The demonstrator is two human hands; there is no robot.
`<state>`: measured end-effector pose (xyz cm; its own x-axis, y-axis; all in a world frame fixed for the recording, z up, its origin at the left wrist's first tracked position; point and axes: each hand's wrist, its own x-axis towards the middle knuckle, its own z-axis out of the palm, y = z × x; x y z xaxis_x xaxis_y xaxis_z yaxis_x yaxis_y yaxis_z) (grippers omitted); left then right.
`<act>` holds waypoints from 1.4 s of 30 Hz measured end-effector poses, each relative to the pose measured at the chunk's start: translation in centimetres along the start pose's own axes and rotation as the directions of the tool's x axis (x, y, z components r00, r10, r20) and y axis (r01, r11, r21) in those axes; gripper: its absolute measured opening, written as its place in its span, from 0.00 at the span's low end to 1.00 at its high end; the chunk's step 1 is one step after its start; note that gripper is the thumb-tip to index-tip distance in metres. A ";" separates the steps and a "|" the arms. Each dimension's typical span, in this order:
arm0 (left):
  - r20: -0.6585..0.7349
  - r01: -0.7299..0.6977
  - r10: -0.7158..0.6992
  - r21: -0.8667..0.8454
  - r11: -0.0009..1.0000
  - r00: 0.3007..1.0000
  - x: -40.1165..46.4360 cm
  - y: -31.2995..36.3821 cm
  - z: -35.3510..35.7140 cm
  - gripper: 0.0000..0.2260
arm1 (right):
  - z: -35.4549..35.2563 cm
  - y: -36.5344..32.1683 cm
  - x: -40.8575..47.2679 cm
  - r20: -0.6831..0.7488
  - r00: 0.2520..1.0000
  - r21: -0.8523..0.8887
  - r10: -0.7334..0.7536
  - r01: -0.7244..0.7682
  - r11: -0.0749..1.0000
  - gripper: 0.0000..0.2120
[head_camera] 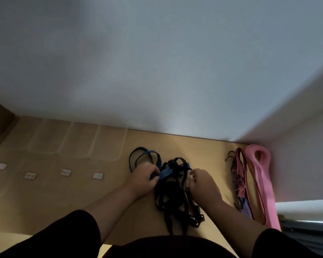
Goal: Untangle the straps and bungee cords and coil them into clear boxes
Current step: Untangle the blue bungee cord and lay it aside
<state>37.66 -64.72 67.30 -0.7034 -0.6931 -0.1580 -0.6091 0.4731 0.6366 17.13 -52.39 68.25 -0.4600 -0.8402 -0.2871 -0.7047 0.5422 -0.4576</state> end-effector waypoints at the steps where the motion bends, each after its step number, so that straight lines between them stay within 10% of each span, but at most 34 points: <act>1: 0.010 0.004 -0.004 -0.002 1.000 1.000 -0.2 -0.2 0.0 0.04 | -0.5 0.0 1.0 -0.034 0.999 0.037 0.035 -0.034 0.999 0.11; 7: 0.092 0.053 -0.053 0.005 0.999 0.994 -0.6 -1.1 -0.7 0.15 | -1.6 -1.7 5.4 -0.021 0.995 0.062 0.096 -0.094 0.994 0.17; 12: 0.119 -0.025 0.004 0.177 0.984 0.993 0.3 -0.1 -0.4 0.11 | 0.0 -4.5 3.5 -0.110 0.946 -0.035 -0.306 0.304 0.952 0.13; 16: 0.059 -0.085 0.086 -0.008 0.996 0.995 0.8 1.0 -1.3 0.07 | 0.2 -5.2 1.7 -0.005 0.864 -0.066 -0.503 0.502 0.863 0.19; 23: -0.082 -0.189 0.172 -0.341 0.921 0.982 2.3 5.8 -7.2 0.10 | -2.1 -7.7 0.7 -0.001 0.944 0.396 -0.331 0.305 0.866 0.22; 30: -0.188 -0.257 0.184 -0.533 0.806 0.965 3.0 11.1 -13.3 0.06 | -6.0 -10.7 -0.5 -0.158 0.969 0.499 -0.187 0.242 0.832 0.06; 35: -0.196 -0.222 0.124 -0.635 0.740 0.973 3.6 12.8 -15.9 0.07 | -9.4 -10.7 -1.9 -0.135 0.978 0.639 -0.159 0.208 0.740 0.12; 42: -0.088 -0.075 -0.013 -0.910 0.407 0.996 3.7 13.2 -14.9 0.10 | -10.9 -10.1 -4.5 -0.105 0.986 0.582 -0.127 0.164 0.797 0.05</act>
<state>32.45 -69.17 86.36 -0.6604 -0.7443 -0.0997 0.1383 -0.2511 0.9580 20.40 -54.04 83.33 -0.4208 -0.8968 -0.1368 -0.3228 0.2890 -0.9013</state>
